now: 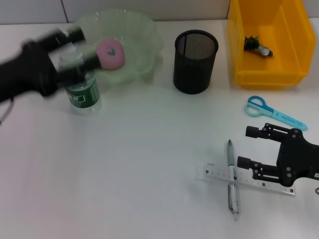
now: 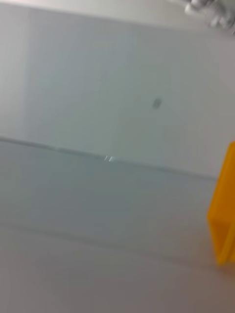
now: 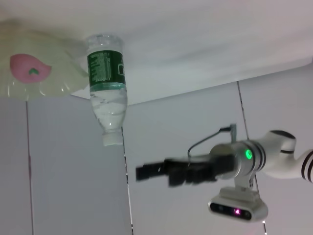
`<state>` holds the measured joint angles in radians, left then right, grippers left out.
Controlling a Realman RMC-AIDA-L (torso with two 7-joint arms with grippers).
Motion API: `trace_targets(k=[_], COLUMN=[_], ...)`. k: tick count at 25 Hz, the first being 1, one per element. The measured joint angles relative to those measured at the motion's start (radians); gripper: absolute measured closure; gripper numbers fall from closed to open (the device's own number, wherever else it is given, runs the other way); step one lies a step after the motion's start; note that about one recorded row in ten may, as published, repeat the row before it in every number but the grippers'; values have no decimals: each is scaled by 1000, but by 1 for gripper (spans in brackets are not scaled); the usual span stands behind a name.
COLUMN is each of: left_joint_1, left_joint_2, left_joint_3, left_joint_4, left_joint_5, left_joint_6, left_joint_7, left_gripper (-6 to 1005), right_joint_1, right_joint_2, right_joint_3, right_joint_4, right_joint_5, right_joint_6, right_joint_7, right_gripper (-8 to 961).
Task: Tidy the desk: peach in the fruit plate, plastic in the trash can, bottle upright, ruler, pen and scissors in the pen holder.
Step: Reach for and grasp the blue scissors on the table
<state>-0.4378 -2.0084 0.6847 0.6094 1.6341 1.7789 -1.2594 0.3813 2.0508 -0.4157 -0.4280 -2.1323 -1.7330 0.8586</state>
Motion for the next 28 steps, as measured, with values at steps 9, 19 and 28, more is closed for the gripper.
trace_targets(k=[9,19,28], left_joint_1=[70,66,64], left_joint_2=[-40,-57,-61], left_joint_3=[96,100,123], left_joint_4=[-71,-299,-400], left_joint_5=[13,117,131], left_joint_6=[24,-74,-168], left_joint_7=[143,368,511], left_gripper=[211,213,213], right_joint_1=[12,23,24], right_joint_2=[0,0,-4], right_joint_3=[-7,-2,-2], right_joint_4=[5,6,6], right_joint_5=[0,0,0], right_joint_6=[-7,-29,-31], right_joint_7=[13,41,43], right_gripper=[211,211,211])
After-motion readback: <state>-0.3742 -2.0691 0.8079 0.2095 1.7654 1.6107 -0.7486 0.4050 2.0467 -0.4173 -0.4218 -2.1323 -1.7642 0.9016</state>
